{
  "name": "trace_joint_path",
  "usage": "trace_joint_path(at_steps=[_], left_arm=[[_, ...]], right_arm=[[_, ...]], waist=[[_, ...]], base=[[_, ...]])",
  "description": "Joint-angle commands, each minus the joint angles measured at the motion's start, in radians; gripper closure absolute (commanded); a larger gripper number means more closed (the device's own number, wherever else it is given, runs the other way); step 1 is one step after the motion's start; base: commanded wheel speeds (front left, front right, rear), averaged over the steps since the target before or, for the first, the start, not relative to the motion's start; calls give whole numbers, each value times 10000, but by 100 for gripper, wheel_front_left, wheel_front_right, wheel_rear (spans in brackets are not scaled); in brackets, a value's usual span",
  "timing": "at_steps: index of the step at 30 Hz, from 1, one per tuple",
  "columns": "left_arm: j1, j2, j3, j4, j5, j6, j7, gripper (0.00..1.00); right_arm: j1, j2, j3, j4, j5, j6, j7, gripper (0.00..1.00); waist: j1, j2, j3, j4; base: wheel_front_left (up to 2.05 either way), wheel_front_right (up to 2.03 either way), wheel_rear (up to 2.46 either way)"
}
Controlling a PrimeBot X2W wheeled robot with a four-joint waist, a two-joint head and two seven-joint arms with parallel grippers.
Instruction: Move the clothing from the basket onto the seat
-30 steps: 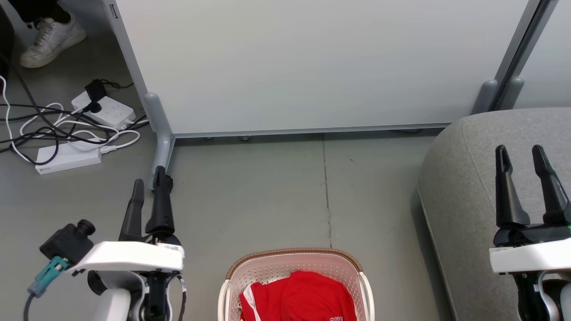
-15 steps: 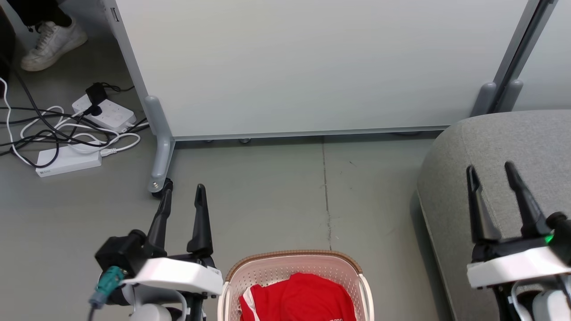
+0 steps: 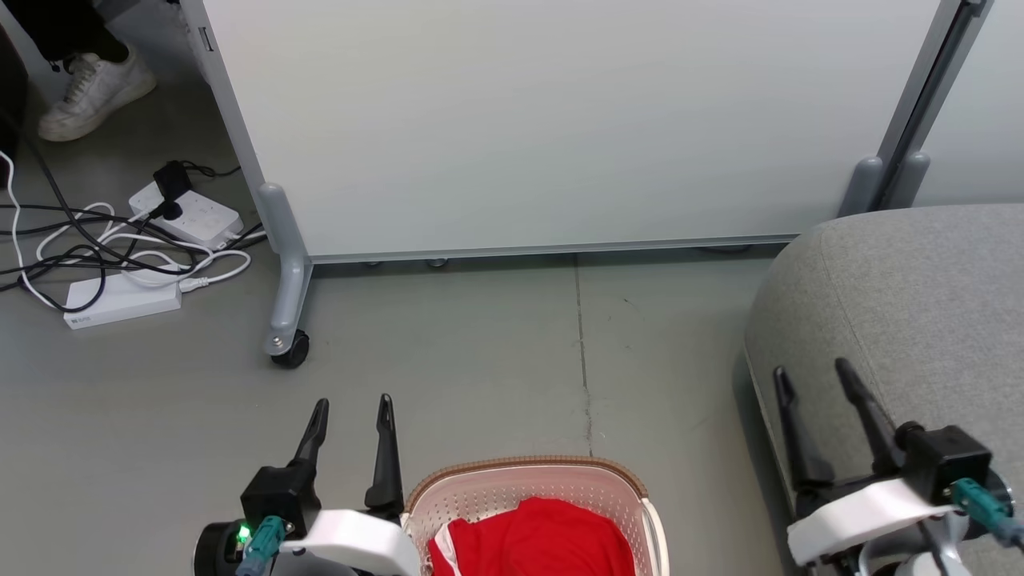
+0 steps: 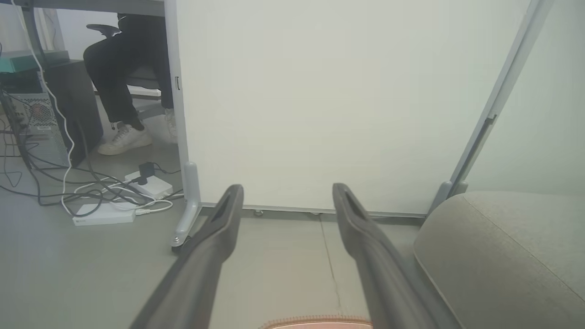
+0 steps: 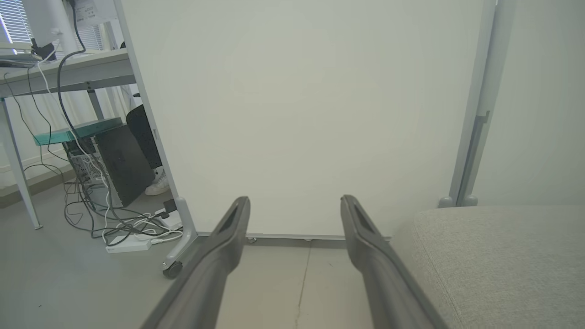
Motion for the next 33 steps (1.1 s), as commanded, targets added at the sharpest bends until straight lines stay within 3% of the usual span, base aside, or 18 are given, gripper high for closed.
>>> trace_joint_path(at_steps=[1,15,29,33], left_arm=[[100,32,11,66,208,52,-93,0],[462,37,84,-53,826,-94,-291,0],[724,44,22,-59,1754,49,-472,0],[741,47,85,61,1443,-33,-477,0]], right_arm=[[-87,-56,187,226,-217,36,-125,0],[-247,-7,753,973,-1009,38,-404,0],[-386,83,926,1403,-2012,35,-664,0],[-385,133,786,1427,-1929,36,-667,0]], waist=[[0,0,-39,3],[0,0,-167,-35],[0,0,-157,-32],[0,0,-127,-24]], base=[[0,0,0],[0,0,0],[0,0,0],[0,0,0]])
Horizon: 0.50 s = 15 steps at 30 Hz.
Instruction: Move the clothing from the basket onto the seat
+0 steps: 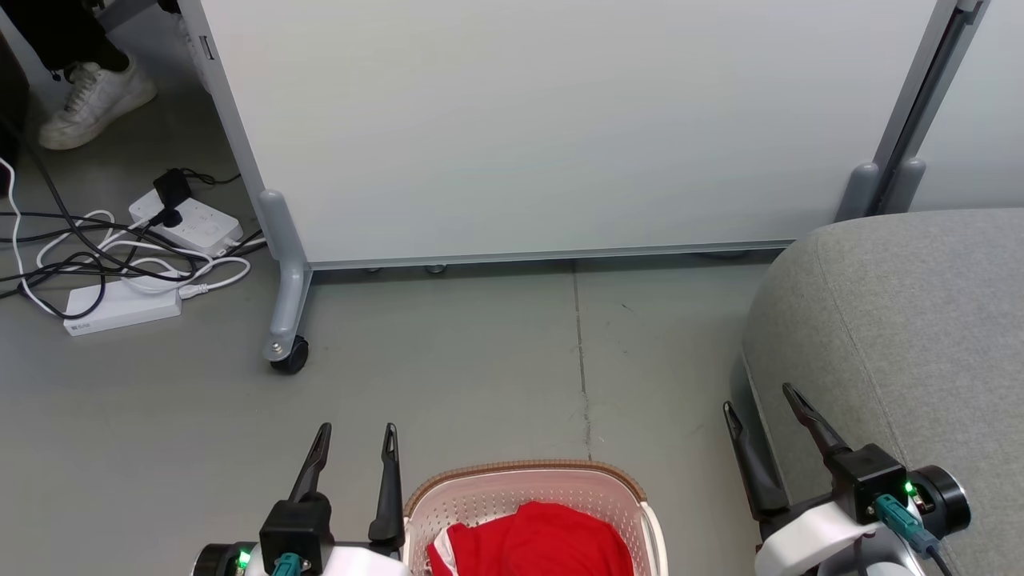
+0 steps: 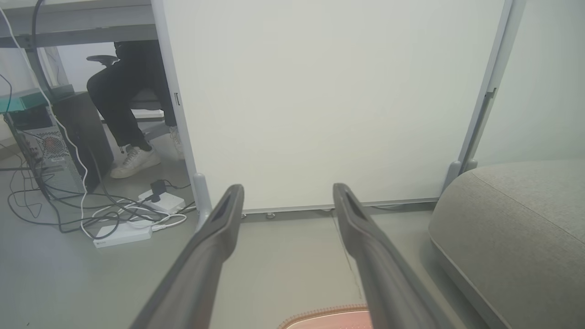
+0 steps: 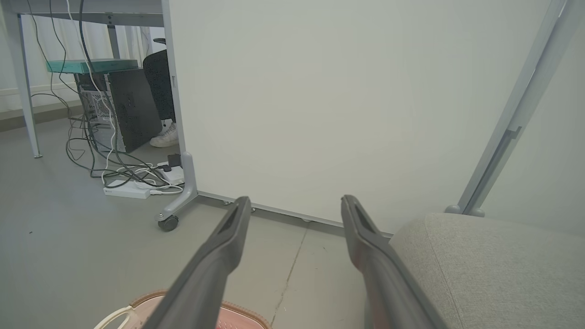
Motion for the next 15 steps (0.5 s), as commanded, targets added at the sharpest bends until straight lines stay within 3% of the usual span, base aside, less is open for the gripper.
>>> trace_joint_path(at_steps=[1,15], left_arm=[[131,49,80,74,-193,-79,-40,0],[17,46,85,179,-317,-288,-40,0]], right_arm=[[-115,6,-42,6,67,22,-79,0],[-129,48,-306,151,205,22,-77,0]], waist=[[0,0,8,3],[0,0,62,-27]], base=[[0,0,0],[0,0,0]])
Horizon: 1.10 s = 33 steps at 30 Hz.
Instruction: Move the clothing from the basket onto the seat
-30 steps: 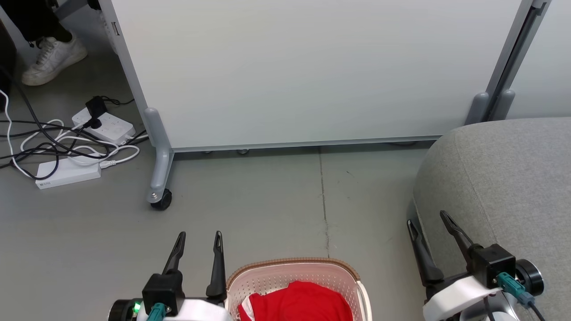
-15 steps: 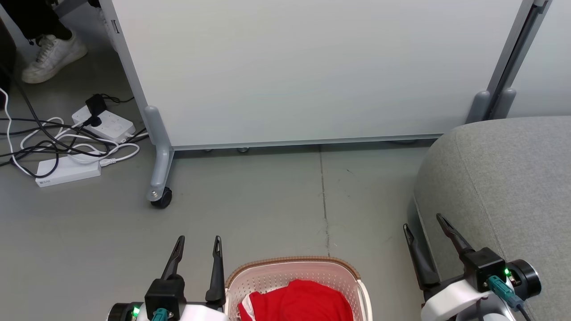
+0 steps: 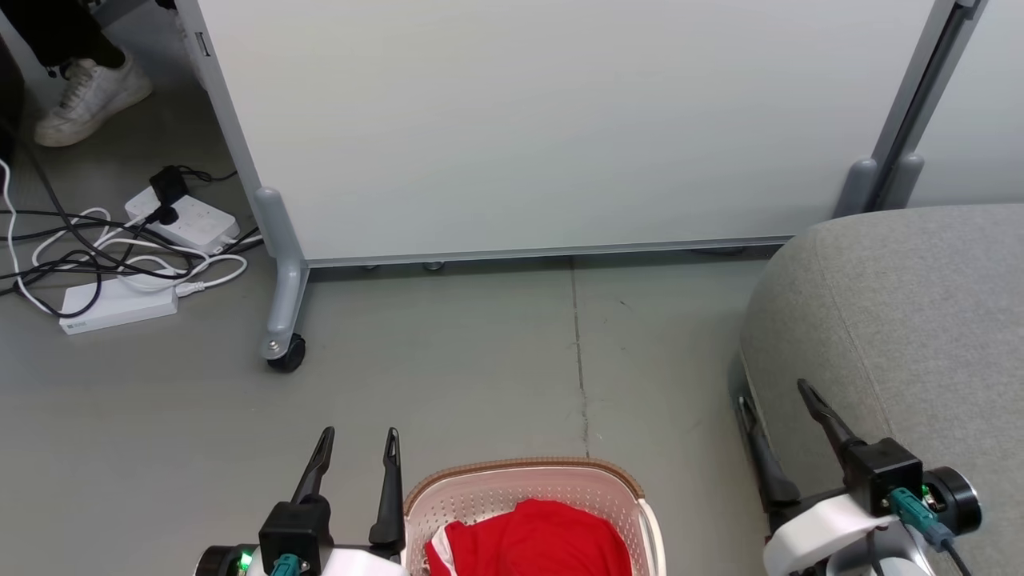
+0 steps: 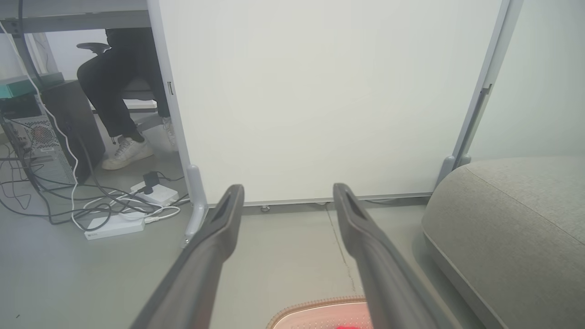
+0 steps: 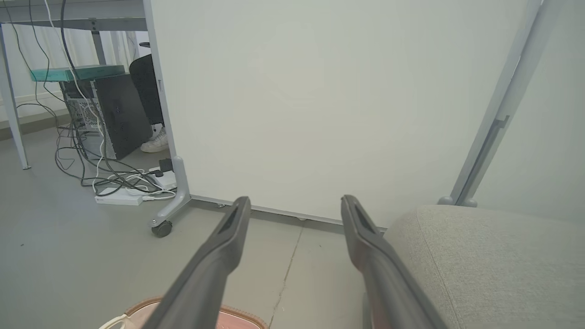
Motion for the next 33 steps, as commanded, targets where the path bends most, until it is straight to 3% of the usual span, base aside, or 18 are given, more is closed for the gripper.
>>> trace_joint_path(at_steps=[1,11,18,24,33], left_arm=[[58,37,32,18,-30,-56,-40,0],[-352,37,-446,964,85,23,-38,0],[-1716,42,-904,2390,742,286,-28,0],[-3574,50,-1453,4878,1177,-129,-28,0],[-6325,93,-2257,8661,1701,-1159,8,0]], right_arm=[[15,-40,-29,58,9,22,-72,0],[14,-33,-561,45,-277,22,-66,0],[-640,-43,-706,-499,-402,21,-64,0],[-1147,-29,-669,-905,-453,21,-64,0],[-1851,-29,-254,-1331,-102,21,-64,0]], waist=[[-1,0,13,-36],[-1,0,831,-605],[-1,0,3008,-1132],[-1,0,4841,-1437],[-1,0,6769,-1959]], base=[[0,0,0],[0,0,0],[0,0,0],[0,0,0],[0,0,0]])
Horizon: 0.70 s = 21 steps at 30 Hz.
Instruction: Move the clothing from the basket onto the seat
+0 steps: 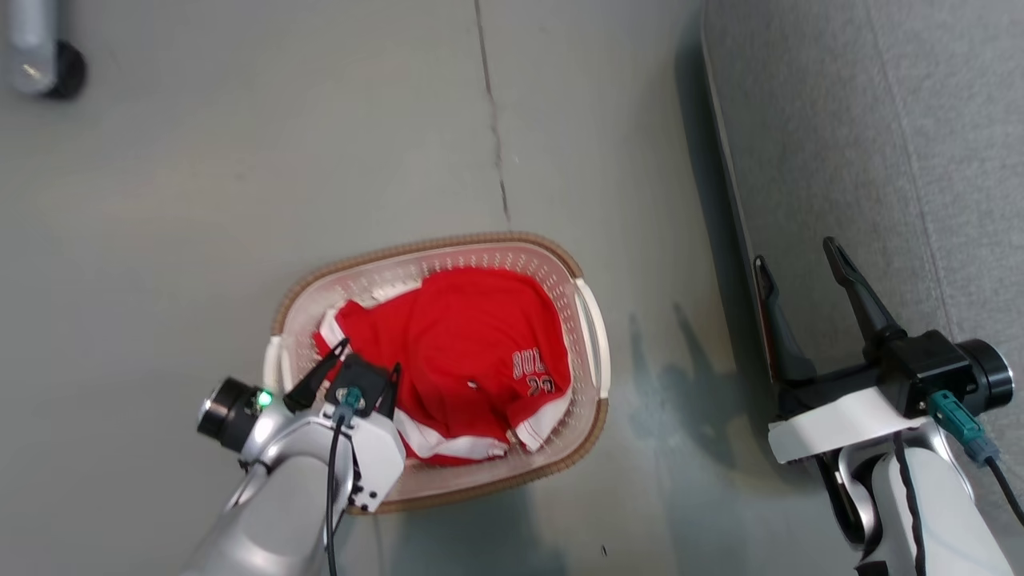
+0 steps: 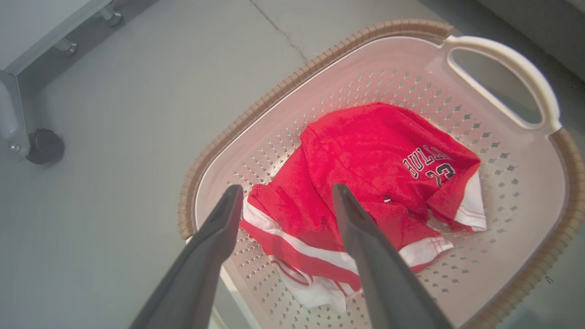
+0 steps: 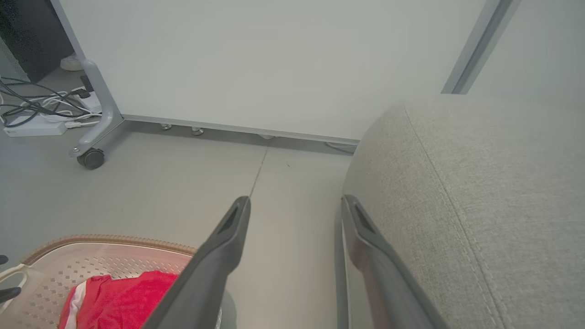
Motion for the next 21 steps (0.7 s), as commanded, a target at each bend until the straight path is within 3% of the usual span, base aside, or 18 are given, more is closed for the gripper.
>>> trace_joint_path(at_steps=[1,6,15,21], left_arm=[[-550,81,-143,481,137,-201,53,0],[-1626,64,-428,1400,272,-442,290,0],[-2701,42,-641,1859,63,-691,977,0],[-2982,181,-574,2052,-99,-189,1774,0]], right_arm=[[-218,-37,82,-54,112,19,-55,0],[-470,-38,278,-130,327,19,-55,0],[-824,-39,917,-201,862,19,-55,0],[-1071,-37,1492,-236,1304,19,-55,0]], waist=[[0,0,1083,-484],[0,0,1727,-729],[0,0,2603,-1269],[0,0,2988,-1820]], base=[[0,0,0],[0,0,0],[0,0,0],[0,0,0]])
